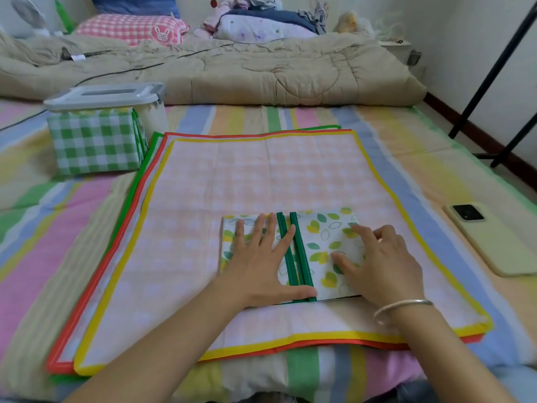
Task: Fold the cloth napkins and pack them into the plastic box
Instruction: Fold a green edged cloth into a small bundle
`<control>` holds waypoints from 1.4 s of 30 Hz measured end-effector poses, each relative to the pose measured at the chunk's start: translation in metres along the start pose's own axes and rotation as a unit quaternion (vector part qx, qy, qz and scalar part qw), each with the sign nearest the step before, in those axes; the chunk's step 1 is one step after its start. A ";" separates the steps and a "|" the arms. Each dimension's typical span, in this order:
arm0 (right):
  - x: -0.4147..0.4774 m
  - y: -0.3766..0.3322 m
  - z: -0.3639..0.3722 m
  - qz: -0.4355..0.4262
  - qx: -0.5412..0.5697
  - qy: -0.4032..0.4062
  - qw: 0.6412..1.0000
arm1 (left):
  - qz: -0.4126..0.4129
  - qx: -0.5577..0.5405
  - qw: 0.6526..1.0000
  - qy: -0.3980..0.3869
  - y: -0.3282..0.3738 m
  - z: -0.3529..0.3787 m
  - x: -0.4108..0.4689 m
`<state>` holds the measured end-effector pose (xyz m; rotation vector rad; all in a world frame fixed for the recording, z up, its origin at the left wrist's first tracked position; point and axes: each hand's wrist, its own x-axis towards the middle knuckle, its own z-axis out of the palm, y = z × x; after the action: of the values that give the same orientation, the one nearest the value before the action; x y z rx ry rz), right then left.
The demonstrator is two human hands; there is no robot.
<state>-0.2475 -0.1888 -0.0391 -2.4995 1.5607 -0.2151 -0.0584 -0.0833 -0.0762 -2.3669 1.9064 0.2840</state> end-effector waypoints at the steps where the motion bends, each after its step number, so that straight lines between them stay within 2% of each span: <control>1: -0.003 0.001 0.000 0.004 -0.020 -0.018 1.000 | 0.003 -0.001 1.000 0.002 -0.001 0.000 0.000; 8: 0.000 0.001 0.002 0.015 -0.027 -0.060 0.998 | 0.014 -0.001 1.000 0.009 -0.003 0.001 -0.001; 13: -0.002 0.002 0.002 0.013 -0.009 -0.044 0.999 | 0.018 -0.001 1.000 0.017 -0.004 0.001 -0.003; 15: -0.003 0.002 0.004 0.026 0.047 -0.026 0.998 | 0.017 0.002 1.000 0.014 -0.004 0.001 -0.003; 17: -0.003 0.004 0.006 0.038 0.164 0.015 0.986 | 0.015 0.004 1.000 0.008 -0.003 0.001 -0.004; 18: -0.003 0.006 0.006 0.047 0.256 0.042 0.965 | 0.014 0.003 1.000 0.006 -0.004 0.001 -0.004; 19: -0.004 0.006 0.004 0.065 0.370 0.059 0.925 | 0.014 0.004 1.000 0.004 -0.004 0.001 -0.004; 20: -0.006 0.005 0.001 0.090 0.497 0.059 0.861 | 0.014 0.005 1.000 0.001 -0.004 0.000 -0.004; 22: -0.017 -0.002 -0.006 0.124 0.706 0.029 0.696 | 0.016 -0.004 1.000 0.008 -0.004 0.001 -0.004; 23: -0.024 -0.006 -0.005 0.120 0.743 0.014 0.658 | 0.018 -0.006 1.000 0.012 -0.004 0.002 -0.004; 24: -0.032 -0.012 -0.004 0.098 0.740 0.001 0.666 | 0.023 -0.005 1.000 0.020 -0.003 0.003 -0.004; 26: -0.047 -0.028 0.005 0.044 0.694 -0.014 0.719 | 0.024 -0.007 0.999 0.037 -0.003 0.005 -0.003; 30: -0.058 -0.054 0.024 -0.031 0.474 0.003 0.880 | 0.025 -0.003 0.998 0.058 -0.002 0.007 -0.003; 31: -0.058 -0.059 0.025 -0.047 0.424 0.002 0.904 | 0.026 0.001 0.998 0.056 -0.002 0.006 -0.002; 34: -0.060 -0.069 0.024 -0.103 0.356 0.011 0.929 | 0.010 -0.030 0.999 0.042 -0.005 0.005 0.000; 35: -0.061 -0.072 0.026 -0.140 0.327 0.030 0.934 | -0.005 -0.097 0.995 0.024 -0.006 0.005 0.002; 36: -0.061 -0.075 0.030 -0.179 0.289 0.050 0.939 | 0.014 -0.219 0.975 -0.021 -0.005 0.003 -0.004; 37: -0.062 -0.078 0.035 -0.217 0.250 0.063 0.942 | 0.048 -0.409 0.909 -0.061 -0.005 -0.004 -0.011; 38: -0.063 -0.081 0.040 -0.246 0.207 0.074 0.944 | 0.040 -0.571 0.817 -0.073 -0.003 -0.013 -0.022; 39: -0.064 -0.084 0.044 -0.262 0.161 0.089 0.947 | -0.034 -0.671 0.739 -0.051 -0.005 -0.011 -0.023; 40: -0.063 -0.087 0.045 -0.268 0.122 0.095 0.951 | -0.080 -0.712 0.697 -0.031 -0.011 -0.012 -0.018; 41: -0.061 -0.090 0.044 -0.269 0.090 0.098 0.954 | -0.137 -0.764 0.630 -0.008 -0.018 -0.017 -0.014; 42: -0.059 -0.092 0.045 -0.269 0.068 0.105 0.955 | -0.168 -0.785 0.597 0.001 -0.025 -0.021 -0.015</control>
<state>-0.1833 -0.0923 -0.0626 -2.8018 0.8426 -0.6577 -0.0352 -0.0677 -0.0535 -3.1754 0.8955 2.8292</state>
